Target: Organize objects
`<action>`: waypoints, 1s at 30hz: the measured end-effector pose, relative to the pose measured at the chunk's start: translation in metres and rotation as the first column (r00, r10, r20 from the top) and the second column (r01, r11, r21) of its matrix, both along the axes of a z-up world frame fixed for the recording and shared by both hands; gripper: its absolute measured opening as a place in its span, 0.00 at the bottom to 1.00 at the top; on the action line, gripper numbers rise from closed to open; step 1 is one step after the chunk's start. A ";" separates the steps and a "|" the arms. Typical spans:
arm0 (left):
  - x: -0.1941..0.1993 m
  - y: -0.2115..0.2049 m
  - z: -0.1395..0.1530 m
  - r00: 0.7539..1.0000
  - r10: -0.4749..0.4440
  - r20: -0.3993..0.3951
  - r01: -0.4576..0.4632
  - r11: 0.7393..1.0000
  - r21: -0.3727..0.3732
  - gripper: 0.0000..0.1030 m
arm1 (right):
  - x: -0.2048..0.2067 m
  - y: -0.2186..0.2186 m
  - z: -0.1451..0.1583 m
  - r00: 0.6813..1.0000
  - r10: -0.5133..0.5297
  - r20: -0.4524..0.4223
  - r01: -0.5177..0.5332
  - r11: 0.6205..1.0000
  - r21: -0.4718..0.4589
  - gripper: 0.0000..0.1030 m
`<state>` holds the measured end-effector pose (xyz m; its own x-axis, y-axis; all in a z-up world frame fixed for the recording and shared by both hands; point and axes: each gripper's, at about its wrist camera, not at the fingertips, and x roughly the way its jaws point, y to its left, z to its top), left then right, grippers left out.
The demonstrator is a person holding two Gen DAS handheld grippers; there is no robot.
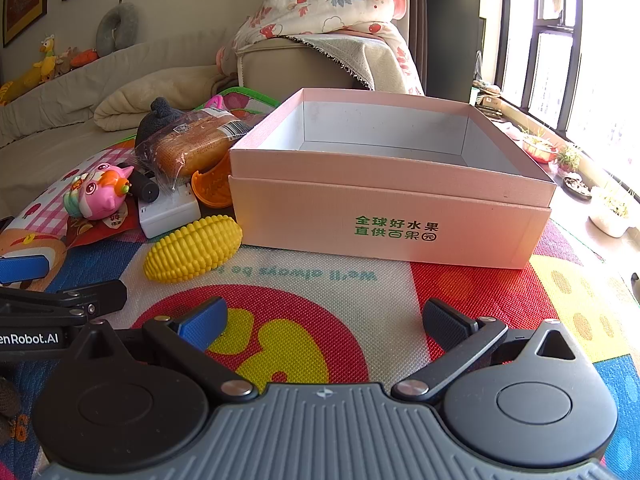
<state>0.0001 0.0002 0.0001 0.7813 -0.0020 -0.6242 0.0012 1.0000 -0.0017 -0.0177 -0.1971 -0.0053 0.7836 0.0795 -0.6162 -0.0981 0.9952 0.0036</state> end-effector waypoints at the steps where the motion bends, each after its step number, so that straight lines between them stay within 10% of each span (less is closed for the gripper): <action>1: 0.000 0.000 0.000 1.000 0.000 0.000 0.000 1.000 0.001 1.00 | 0.000 0.000 0.000 1.000 0.000 0.000 0.000 1.000 0.000 1.00; 30: 0.002 -0.002 0.000 1.000 -0.001 0.000 0.001 1.000 0.004 1.00 | 0.003 0.003 -0.001 1.000 0.001 -0.001 -0.001 1.000 -0.004 1.00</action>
